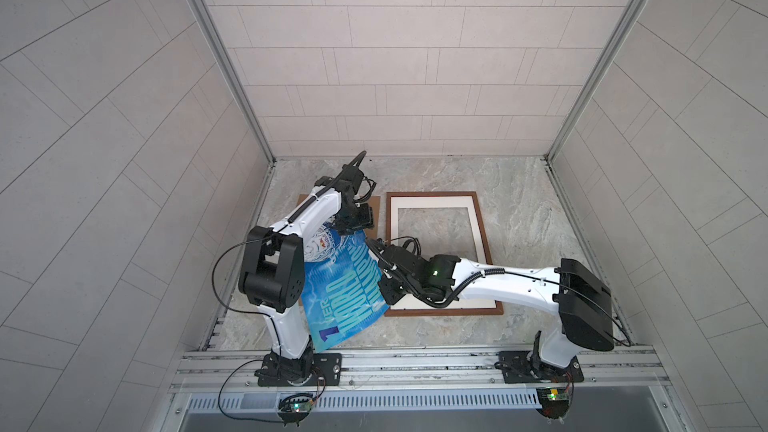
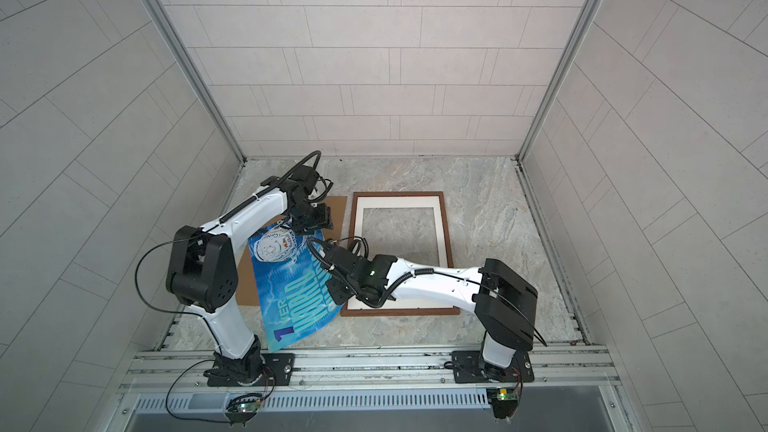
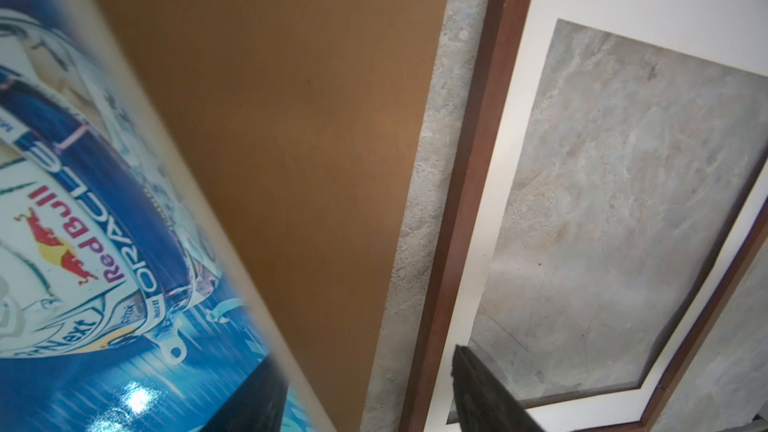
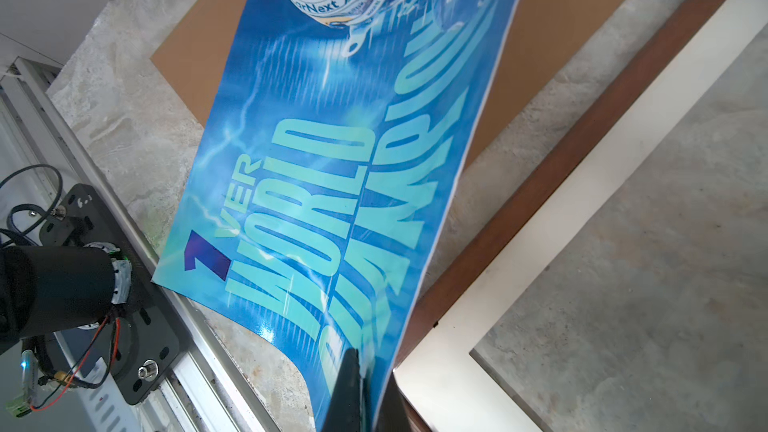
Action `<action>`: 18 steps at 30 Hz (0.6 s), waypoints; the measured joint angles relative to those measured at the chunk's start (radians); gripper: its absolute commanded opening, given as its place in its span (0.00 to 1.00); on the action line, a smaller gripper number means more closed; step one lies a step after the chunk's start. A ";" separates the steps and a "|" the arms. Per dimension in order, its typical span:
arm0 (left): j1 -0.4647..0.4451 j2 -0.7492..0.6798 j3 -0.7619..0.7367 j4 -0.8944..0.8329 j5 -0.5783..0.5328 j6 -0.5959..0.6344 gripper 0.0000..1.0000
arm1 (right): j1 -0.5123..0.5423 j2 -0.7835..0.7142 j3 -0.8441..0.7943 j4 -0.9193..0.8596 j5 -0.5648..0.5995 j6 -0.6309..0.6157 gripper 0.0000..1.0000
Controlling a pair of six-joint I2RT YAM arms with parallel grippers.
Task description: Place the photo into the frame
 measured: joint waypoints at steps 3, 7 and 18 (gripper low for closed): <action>0.000 0.001 0.000 -0.014 -0.019 0.010 0.41 | 0.005 0.007 0.011 -0.011 0.009 -0.013 0.00; 0.000 0.008 0.005 -0.035 -0.038 0.025 0.27 | 0.005 0.016 0.021 -0.029 0.023 -0.026 0.00; 0.000 0.026 0.044 -0.077 -0.058 0.030 0.07 | 0.008 0.024 0.080 -0.068 0.025 -0.051 0.14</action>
